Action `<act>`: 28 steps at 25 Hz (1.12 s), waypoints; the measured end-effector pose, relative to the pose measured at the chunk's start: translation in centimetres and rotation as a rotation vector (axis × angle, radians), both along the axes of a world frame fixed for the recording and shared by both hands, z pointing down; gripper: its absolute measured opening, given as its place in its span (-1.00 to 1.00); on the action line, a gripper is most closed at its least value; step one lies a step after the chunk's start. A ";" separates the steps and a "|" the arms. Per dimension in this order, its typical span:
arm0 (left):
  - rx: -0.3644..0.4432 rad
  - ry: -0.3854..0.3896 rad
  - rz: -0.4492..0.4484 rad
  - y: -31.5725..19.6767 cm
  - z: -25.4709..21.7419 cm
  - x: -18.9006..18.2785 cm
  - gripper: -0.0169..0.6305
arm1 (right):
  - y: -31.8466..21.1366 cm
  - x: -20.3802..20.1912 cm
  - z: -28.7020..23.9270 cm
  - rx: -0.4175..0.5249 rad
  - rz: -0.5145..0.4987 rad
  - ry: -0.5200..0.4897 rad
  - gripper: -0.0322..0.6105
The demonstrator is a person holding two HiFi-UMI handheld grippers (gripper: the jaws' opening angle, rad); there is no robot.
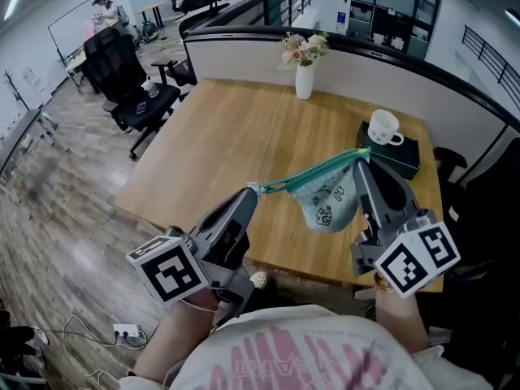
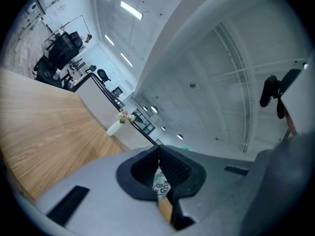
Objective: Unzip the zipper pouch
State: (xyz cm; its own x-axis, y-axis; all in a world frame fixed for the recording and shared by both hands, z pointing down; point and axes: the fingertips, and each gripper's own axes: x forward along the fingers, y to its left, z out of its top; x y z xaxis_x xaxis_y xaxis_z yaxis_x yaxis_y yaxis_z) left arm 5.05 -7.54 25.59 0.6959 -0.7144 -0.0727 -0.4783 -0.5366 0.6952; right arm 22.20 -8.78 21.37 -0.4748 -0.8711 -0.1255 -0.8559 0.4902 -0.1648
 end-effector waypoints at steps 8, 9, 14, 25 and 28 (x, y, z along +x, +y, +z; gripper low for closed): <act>-0.047 -0.053 -0.063 -1.6 2.8 -0.9 -0.89 | -0.6 -0.9 1.6 -0.044 -0.035 0.033 -0.85; -0.065 -0.058 -0.081 -1.8 3.6 -1.3 -0.90 | -0.7 -0.9 2.0 -0.051 -0.033 0.036 -0.85; -0.073 -0.115 -0.148 -2.7 6.0 -3.3 -0.94 | -1.9 0.1 4.1 -0.105 0.016 0.053 -0.85; 0.034 -0.419 -0.223 -3.3 8.3 -4.0 -0.94 | -3.5 2.8 9.7 -0.276 0.144 0.040 -0.84; 0.026 -0.429 -0.222 -3.3 8.8 -4.1 -0.94 | -3.3 3.0 10.6 -0.304 0.152 0.026 -0.84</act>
State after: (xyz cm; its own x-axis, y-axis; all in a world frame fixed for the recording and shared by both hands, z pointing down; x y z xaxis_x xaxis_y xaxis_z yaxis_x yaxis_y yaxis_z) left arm 0.95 -10.80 34.43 0.4976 -0.8510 0.1679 -0.8240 -0.4033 0.3979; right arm 25.20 -12.07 31.99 -0.3363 -0.9279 0.1610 -0.9211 0.2885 -0.2613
